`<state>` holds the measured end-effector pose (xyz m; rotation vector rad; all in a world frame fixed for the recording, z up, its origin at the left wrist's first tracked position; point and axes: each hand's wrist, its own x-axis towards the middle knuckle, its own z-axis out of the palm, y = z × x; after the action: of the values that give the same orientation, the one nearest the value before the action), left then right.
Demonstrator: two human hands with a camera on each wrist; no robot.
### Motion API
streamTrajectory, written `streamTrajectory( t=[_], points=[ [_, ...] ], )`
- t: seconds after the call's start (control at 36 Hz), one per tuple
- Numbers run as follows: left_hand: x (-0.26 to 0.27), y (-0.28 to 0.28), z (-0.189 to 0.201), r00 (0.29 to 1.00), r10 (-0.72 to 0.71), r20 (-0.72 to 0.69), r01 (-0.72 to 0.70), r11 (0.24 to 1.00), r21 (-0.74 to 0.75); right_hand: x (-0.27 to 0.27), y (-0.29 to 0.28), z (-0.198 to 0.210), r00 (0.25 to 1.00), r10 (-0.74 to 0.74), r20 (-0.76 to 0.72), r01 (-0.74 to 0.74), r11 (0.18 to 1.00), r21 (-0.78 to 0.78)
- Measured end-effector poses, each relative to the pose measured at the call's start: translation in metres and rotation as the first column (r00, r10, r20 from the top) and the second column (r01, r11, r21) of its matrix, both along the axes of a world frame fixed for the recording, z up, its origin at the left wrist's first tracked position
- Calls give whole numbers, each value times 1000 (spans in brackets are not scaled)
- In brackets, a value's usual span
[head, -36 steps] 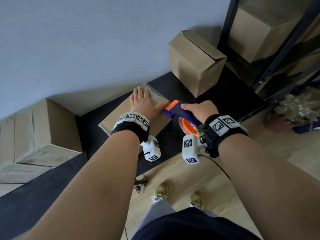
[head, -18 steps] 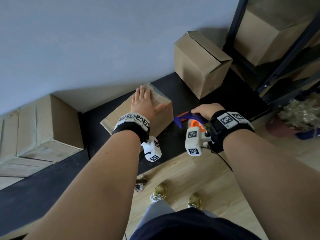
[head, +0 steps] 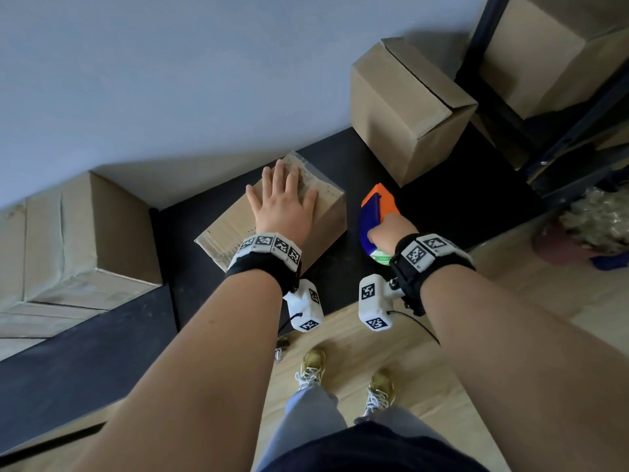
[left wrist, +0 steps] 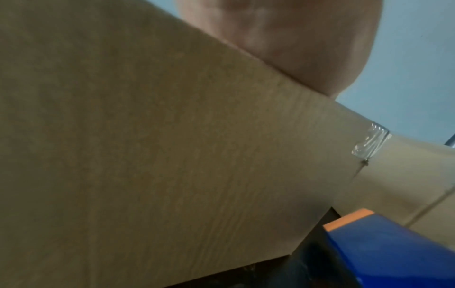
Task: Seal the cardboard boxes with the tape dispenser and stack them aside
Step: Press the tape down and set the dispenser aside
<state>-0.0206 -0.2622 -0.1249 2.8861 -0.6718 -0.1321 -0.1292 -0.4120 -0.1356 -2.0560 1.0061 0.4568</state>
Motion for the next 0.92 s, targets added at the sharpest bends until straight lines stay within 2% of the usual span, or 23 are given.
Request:
streamTrajectory(
  t=[0.14, 0.19, 0.31, 0.36, 0.42, 0.5, 0.58, 0.72, 0.92],
  points=[
    [1, 0, 0, 1000, 4, 3, -4, 1000, -8, 9, 7, -11, 992, 66, -108, -72, 996, -59],
    [1, 1, 0, 1000, 3, 7, -3, 1000, -13, 13, 10, -13, 992, 71, -103, -77, 995, -59],
    [3, 2, 2, 1000, -1, 23, 2, 1000, -18, 18, 11, -6, 993, -25, -113, 9, 991, -136],
    [6, 2, 5, 999, -4, 40, 4, 1000, -16, 21, 7, 2, 997, -80, -23, 75, 981, -180],
    [9, 4, 9, 999, -3, 50, 3, 1000, -19, 23, 6, 11, 985, -104, 141, 130, 973, -191],
    [11, 4, 20, 1000, 9, 30, -7, 999, -42, 25, 9, 29, 918, -120, 379, 184, 973, -138],
    [12, 5, 32, 999, 42, -8, -42, 998, -36, 31, 17, 40, 858, -107, 502, 168, 983, -78],
    [19, 15, 40, 995, 85, -52, -85, 996, 4, 39, 32, 45, 837, -57, 544, 116, 991, -73],
    [30, 39, 46, 996, 63, -55, -65, 998, -18, 52, 47, 42, 868, 16, 496, 86, 979, -182]
  ],
)
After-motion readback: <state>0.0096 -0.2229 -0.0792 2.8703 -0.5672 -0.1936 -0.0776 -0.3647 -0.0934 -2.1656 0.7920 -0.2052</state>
